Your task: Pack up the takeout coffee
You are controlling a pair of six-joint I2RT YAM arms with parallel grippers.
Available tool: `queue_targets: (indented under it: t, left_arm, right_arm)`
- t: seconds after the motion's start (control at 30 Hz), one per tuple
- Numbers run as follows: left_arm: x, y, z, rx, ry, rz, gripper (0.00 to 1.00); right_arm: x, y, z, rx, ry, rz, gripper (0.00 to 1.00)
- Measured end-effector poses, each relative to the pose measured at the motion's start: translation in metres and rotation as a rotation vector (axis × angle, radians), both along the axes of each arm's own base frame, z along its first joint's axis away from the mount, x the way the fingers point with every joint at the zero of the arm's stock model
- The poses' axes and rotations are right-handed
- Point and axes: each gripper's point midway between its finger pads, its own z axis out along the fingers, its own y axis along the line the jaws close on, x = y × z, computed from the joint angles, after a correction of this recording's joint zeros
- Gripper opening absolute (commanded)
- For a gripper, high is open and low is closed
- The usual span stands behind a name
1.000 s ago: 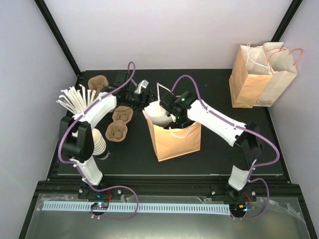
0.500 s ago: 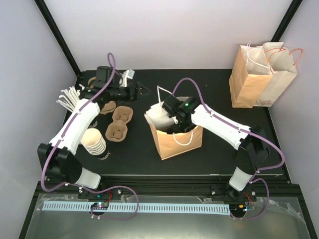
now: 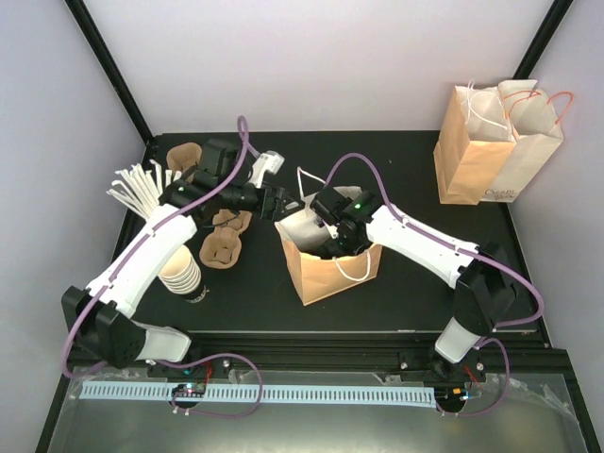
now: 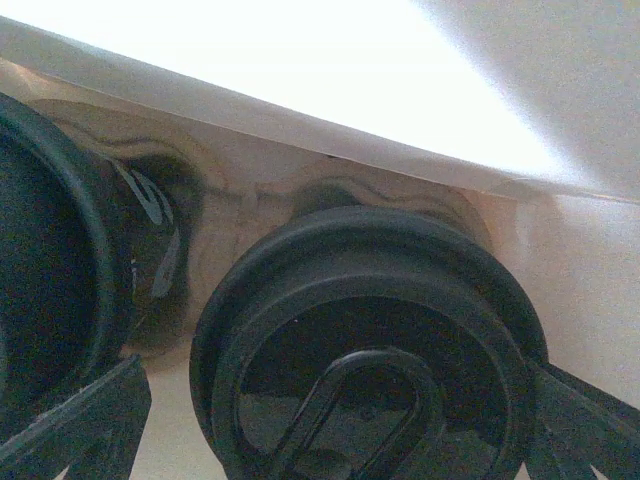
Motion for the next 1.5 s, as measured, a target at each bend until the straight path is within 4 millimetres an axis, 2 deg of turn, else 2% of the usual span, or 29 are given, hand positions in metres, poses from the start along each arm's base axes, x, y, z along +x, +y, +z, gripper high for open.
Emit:
queue_targets:
  t: [0.2, 0.3, 0.43, 0.57, 0.83, 1.5]
  left_arm:
    - [0.016, -0.002, -0.032, 0.15, 0.007, 0.002, 0.8]
    - [0.021, 0.0, -0.046, 0.219, 0.025, 0.005, 0.68]
    - [0.018, -0.007, -0.052, 0.28, 0.027, -0.046, 0.4]
    - [0.01, -0.015, -0.053, 0.31, 0.02, -0.095, 0.04]
    - [0.002, -0.018, -0.057, 0.388, -0.027, -0.126, 0.02]
    - [0.011, -0.005, -0.054, 0.485, -0.061, -0.06, 0.01]
  right_arm:
    - [-0.001, 0.001, 0.001, 0.016, -0.009, 0.015, 1.0]
    - [-0.001, 0.001, 0.002, 0.024, -0.013, 0.02, 1.0]
    - [0.0, 0.003, 0.003, 0.033, -0.02, 0.022, 1.0]
    - [0.001, 0.005, 0.004, 0.041, -0.025, 0.023, 1.0]
    - [0.002, 0.008, 0.018, 0.086, -0.057, 0.024, 1.0]
    - [0.008, 0.015, 0.108, 0.323, -0.297, 0.058, 1.0]
